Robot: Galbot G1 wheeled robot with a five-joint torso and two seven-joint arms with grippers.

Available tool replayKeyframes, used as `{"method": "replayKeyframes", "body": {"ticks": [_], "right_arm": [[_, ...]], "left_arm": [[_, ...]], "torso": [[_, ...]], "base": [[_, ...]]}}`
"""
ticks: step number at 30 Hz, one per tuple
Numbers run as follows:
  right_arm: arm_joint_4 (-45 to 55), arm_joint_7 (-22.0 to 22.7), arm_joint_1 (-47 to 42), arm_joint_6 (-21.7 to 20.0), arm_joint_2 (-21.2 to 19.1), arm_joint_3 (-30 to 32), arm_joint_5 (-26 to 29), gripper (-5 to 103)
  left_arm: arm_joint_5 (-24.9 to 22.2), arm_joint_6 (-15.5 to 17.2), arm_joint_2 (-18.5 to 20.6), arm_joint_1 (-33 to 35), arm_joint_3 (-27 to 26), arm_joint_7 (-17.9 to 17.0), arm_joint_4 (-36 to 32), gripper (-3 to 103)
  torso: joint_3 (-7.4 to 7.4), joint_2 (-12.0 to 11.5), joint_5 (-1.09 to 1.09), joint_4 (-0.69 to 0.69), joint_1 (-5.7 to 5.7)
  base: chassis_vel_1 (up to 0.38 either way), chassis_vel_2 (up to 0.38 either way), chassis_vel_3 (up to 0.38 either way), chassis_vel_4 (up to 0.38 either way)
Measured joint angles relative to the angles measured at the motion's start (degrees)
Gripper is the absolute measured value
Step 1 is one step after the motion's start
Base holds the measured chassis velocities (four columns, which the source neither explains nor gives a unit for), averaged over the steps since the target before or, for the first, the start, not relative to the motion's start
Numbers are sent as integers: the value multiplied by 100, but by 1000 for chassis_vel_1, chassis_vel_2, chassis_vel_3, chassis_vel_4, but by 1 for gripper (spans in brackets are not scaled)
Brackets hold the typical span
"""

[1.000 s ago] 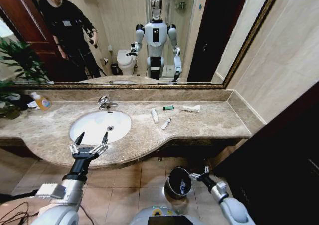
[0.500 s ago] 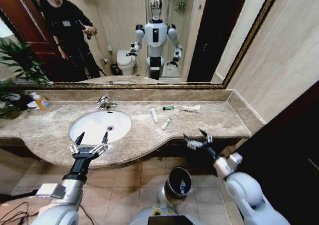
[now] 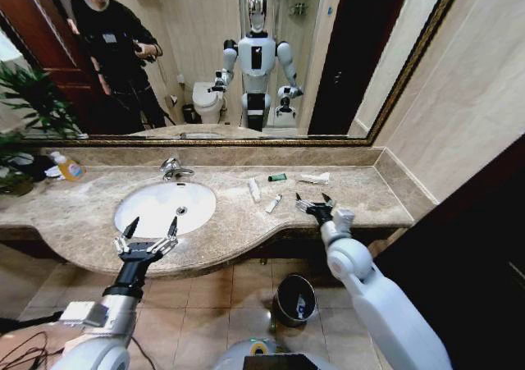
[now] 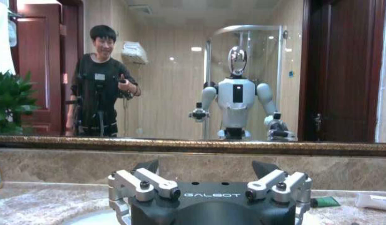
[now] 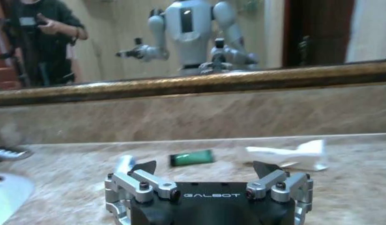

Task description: Pick up the trash from the sink and place it in the trash bin.

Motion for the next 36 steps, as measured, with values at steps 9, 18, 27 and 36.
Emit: {"method": "replayKeyframes", "body": {"ticks": [9, 18, 27, 36], "right_arm": [[-525, 300, 551, -101, 275, -842, -37, 100], [-1084, 274, 771, 19, 440, -1259, -411, 89], [-1460, 386, 943, 59, 502, -1302, -494, 87], [-1645, 461, 1090, 66, 606, -1411, -423, 87]], "left_arm": [[0, 0, 0, 0, 0, 0, 0, 100], [0, 0, 0, 0, 0, 0, 0, 100], [0, 0, 0, 0, 0, 0, 0, 100], [0, 0, 0, 0, 0, 0, 0, 100]], "torso": [[-1, 0, -1, 0, 0], [-1, 0, -1, 0, 0], [-1, 0, -1, 0, 0], [-1, 0, -1, 0, 0]], "base": [[0, 0, 0, 0], [0, 0, 0, 0], [0, 0, 0, 0], [0, 0, 0, 0]]}}
